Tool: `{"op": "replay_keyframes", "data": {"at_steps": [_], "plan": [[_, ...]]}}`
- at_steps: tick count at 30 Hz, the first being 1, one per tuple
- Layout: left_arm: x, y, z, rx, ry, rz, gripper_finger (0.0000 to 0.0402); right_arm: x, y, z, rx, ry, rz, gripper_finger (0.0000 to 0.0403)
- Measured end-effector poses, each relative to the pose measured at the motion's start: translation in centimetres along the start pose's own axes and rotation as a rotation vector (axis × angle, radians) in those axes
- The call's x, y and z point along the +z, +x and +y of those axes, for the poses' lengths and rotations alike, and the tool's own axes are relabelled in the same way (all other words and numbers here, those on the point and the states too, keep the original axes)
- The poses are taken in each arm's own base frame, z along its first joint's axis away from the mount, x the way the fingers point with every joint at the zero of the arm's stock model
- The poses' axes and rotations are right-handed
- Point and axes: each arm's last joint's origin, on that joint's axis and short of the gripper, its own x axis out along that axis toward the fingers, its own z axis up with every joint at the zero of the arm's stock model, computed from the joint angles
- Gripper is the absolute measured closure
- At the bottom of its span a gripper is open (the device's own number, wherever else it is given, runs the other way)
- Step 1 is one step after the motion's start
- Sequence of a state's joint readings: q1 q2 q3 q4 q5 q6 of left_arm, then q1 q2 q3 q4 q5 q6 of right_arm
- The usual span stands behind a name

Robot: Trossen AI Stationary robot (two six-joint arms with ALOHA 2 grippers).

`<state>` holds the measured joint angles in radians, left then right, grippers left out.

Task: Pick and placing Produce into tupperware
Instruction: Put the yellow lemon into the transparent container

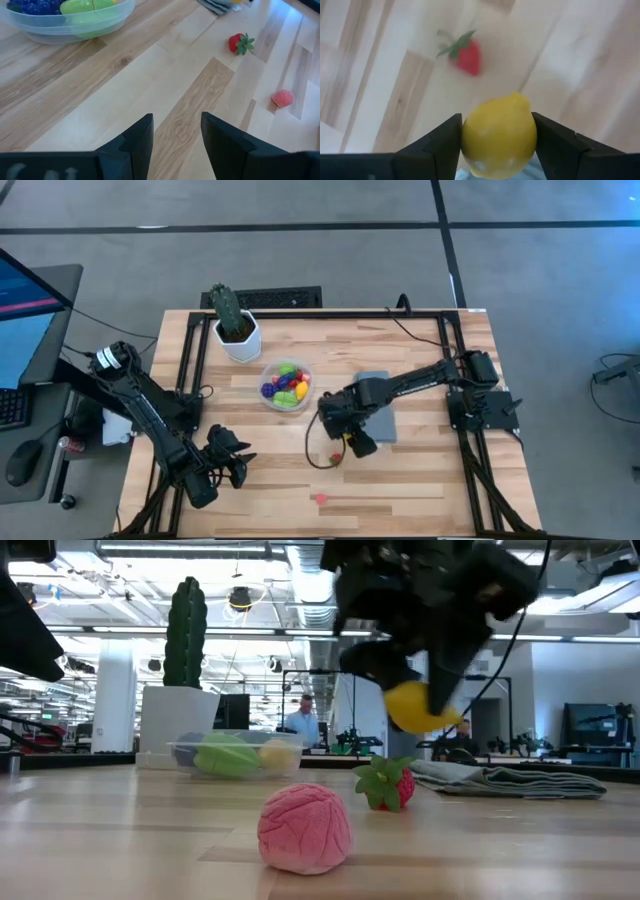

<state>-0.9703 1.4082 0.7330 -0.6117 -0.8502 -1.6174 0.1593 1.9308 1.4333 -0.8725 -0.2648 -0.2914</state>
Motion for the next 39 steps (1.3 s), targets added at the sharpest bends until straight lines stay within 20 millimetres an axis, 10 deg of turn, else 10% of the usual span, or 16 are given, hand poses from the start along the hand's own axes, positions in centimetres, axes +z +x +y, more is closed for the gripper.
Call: {"op": "replay_keyframes", "data": {"at_steps": [14, 39], "plan": [[0.1, 0.0, 0.0, -0.001, 0.0, -0.022, 0.0246, 1.8, -6.4, -5.9, -0.138, -0.015, -0.222, 0.0158], [0.4, 0.0, 0.5, 0.025, -0.021, -0.138, 0.0246, 3.0, -10.1, -13.8, -0.458, -0.032, -0.702, 0.0158]]}}
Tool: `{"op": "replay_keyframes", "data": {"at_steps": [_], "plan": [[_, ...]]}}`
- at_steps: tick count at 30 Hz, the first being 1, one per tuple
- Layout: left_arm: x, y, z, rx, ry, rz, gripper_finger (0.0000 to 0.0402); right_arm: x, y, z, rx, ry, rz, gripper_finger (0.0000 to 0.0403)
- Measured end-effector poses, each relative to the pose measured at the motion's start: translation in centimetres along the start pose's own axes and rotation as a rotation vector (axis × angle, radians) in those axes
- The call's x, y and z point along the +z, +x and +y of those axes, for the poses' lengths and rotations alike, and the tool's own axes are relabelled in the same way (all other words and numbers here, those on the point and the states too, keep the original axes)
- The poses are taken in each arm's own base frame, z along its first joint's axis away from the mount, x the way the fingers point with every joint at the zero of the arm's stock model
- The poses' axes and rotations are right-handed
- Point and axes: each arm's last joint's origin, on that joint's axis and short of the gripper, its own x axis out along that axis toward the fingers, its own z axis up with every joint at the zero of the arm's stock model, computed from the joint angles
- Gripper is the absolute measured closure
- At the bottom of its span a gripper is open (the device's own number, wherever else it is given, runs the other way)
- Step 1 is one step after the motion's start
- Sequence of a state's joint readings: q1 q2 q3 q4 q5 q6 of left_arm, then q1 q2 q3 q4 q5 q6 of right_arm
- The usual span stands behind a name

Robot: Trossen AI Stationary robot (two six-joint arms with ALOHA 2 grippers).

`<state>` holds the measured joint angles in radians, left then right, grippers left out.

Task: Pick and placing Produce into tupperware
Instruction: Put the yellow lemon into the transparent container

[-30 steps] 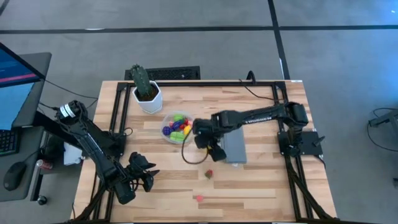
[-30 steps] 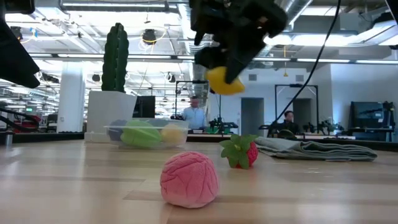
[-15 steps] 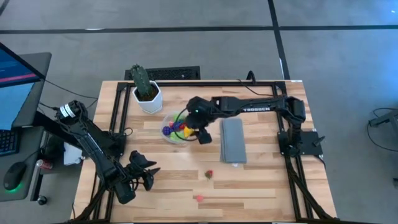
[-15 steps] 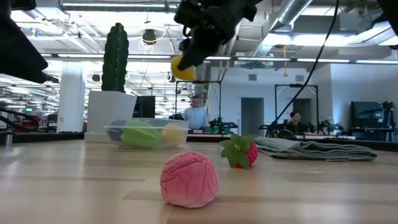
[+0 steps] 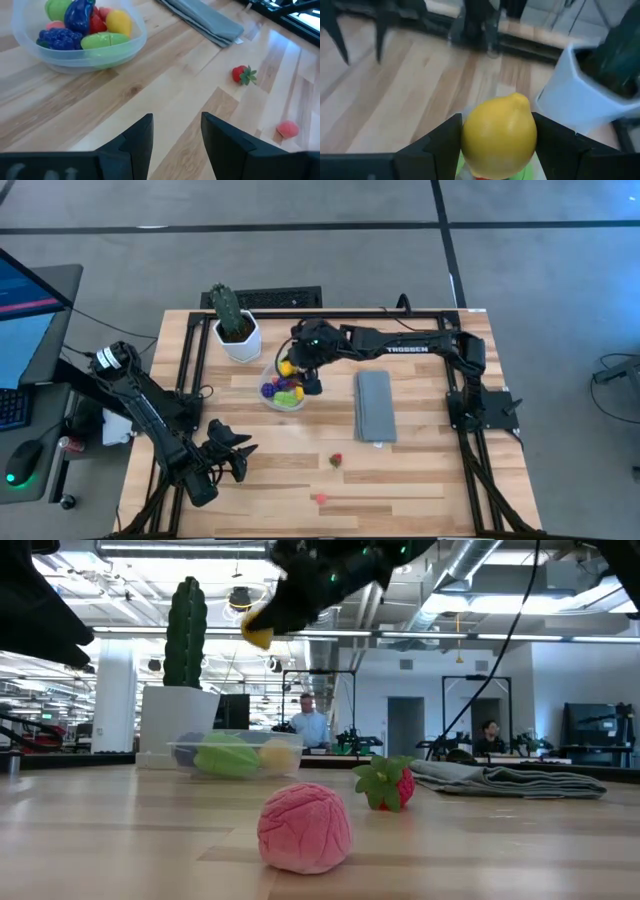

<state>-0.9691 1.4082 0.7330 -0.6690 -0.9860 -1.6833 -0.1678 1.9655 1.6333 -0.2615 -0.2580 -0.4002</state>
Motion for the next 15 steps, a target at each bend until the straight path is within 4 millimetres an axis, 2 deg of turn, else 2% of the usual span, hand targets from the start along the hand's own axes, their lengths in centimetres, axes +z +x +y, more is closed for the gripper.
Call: {"op": "replay_keyframes", "data": {"at_steps": [2, 5, 9, 15], "plan": [[0.0, 0.0, 0.0, 0.002, 0.003, -0.008, 0.0246, -0.9, 0.4, -0.1, 0.011, 0.034, 0.042, 0.0158], [0.0, 0.0, 0.1, 0.007, 0.005, -0.011, 0.0246, -1.5, 2.2, -0.2, 0.005, 0.047, 0.027, 0.0158], [0.1, 0.0, 0.1, 0.008, 0.006, -0.017, 0.0246, -3.9, 4.7, 0.2, 0.028, 0.112, 0.094, 0.0158], [0.1, 0.0, 0.2, 0.009, -0.005, -0.024, 0.0246, -6.4, 6.7, 0.3, 0.045, 0.223, 0.172, 0.0158]]}}
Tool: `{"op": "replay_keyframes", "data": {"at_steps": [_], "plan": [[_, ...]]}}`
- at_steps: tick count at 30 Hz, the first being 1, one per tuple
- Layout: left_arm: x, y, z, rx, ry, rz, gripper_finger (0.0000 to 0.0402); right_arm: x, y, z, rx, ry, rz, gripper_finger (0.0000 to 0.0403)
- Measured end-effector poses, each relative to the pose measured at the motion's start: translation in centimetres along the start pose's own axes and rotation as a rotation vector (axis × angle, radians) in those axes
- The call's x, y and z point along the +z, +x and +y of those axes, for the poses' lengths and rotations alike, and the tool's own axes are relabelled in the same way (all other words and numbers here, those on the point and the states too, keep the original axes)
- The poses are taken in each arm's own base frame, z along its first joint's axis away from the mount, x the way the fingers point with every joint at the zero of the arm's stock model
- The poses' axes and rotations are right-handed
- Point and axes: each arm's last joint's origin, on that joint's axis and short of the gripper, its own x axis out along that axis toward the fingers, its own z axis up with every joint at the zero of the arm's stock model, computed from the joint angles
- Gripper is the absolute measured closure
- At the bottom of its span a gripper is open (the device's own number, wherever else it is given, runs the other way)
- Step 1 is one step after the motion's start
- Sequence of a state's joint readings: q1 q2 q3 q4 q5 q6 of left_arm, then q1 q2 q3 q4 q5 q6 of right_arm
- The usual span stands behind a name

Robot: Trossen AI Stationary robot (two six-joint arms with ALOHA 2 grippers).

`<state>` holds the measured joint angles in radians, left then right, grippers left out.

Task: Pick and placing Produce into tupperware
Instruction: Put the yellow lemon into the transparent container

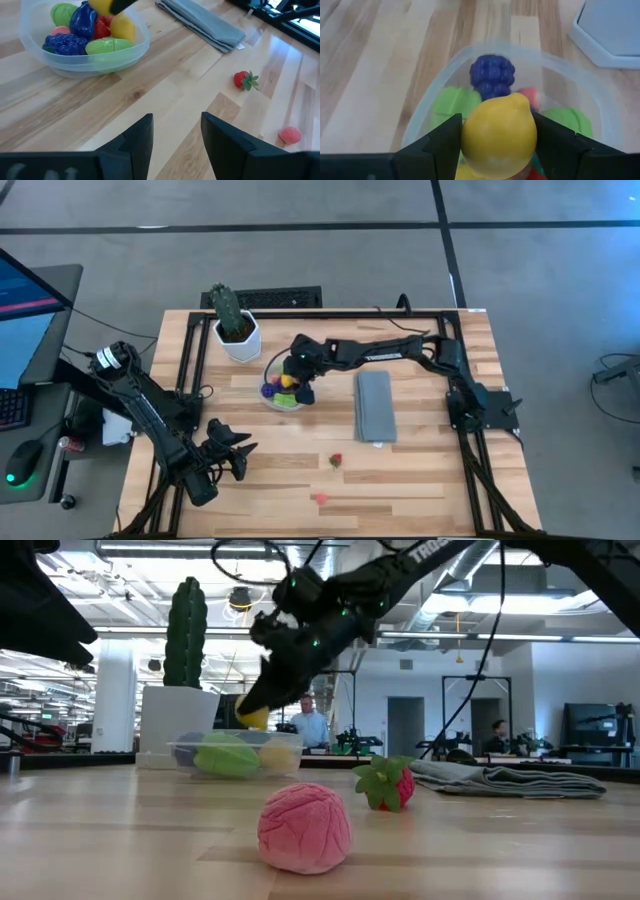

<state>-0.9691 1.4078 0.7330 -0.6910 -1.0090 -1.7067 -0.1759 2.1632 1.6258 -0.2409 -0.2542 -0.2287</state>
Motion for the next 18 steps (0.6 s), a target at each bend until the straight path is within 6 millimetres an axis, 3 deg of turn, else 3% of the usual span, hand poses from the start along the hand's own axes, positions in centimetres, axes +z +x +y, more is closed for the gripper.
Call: {"op": "replay_keyframes", "data": {"at_steps": [18], "plan": [[0.01, 0.0, 0.08, 0.005, 0.007, -0.002, 0.0246, -0.27, 1.42, 0.77, 0.024, 0.004, -0.013, 0.0156]]}}
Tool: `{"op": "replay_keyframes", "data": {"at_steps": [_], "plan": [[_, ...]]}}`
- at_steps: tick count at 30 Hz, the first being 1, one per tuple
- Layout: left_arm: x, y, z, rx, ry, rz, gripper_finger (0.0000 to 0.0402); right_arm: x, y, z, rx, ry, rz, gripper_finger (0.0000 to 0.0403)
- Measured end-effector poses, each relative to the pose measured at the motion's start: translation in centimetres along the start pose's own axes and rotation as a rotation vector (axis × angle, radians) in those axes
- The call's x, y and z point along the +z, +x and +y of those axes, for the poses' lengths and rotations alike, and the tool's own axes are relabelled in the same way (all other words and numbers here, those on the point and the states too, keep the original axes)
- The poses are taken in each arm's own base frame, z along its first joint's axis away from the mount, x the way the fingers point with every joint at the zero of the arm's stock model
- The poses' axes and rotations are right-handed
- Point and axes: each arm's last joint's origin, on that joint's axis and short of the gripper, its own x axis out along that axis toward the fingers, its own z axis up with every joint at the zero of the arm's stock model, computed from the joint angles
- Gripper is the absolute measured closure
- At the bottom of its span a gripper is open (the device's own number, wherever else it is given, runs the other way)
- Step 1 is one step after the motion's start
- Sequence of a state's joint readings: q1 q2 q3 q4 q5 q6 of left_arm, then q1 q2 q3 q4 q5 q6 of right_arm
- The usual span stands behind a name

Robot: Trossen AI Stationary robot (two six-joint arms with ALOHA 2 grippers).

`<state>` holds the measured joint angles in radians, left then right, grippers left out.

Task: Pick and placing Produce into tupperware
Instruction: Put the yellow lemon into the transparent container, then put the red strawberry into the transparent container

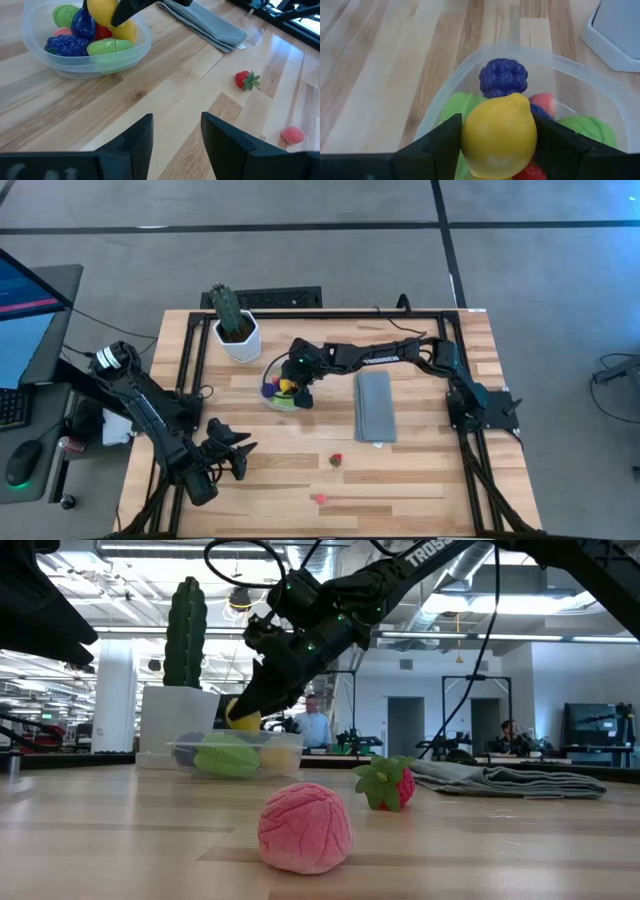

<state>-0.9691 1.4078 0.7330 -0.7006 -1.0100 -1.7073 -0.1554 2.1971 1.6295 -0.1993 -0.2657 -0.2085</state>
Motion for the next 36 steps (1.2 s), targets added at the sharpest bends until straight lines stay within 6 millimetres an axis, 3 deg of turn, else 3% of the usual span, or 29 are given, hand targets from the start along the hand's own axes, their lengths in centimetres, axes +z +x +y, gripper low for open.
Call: {"op": "replay_keyframes", "data": {"at_steps": [13, 21, 27, 32, 36], "plan": [[0.0, 0.0, 0.0, 0.0, -0.001, 0.0, 0.0246, 0.2, -0.3, 0.3, 0.03, 0.009, 0.004, 0.01], [0.1, 0.1, 0.2, 0.014, 0.013, -0.002, 0.0246, 2.4, -5.0, 1.2, 0.057, -0.012, 0.005, 0.0091], [0.5, 0.5, 0.4, 0.042, 0.028, -0.047, 0.0246, 1.8, -9.2, 2.8, 0.114, -0.017, 0.214, 0.0091], [1.0, 1.0, 0.5, 0.067, 0.047, -0.089, 0.0246, 0.4, -10.3, 4.8, 0.243, 0.027, 0.397, 0.0091], [1.3, 1.4, 0.5, 0.084, 0.071, -0.093, 0.0246, -0.8, -9.7, 7.1, 0.33, 0.023, 0.468, 0.0091]]}}
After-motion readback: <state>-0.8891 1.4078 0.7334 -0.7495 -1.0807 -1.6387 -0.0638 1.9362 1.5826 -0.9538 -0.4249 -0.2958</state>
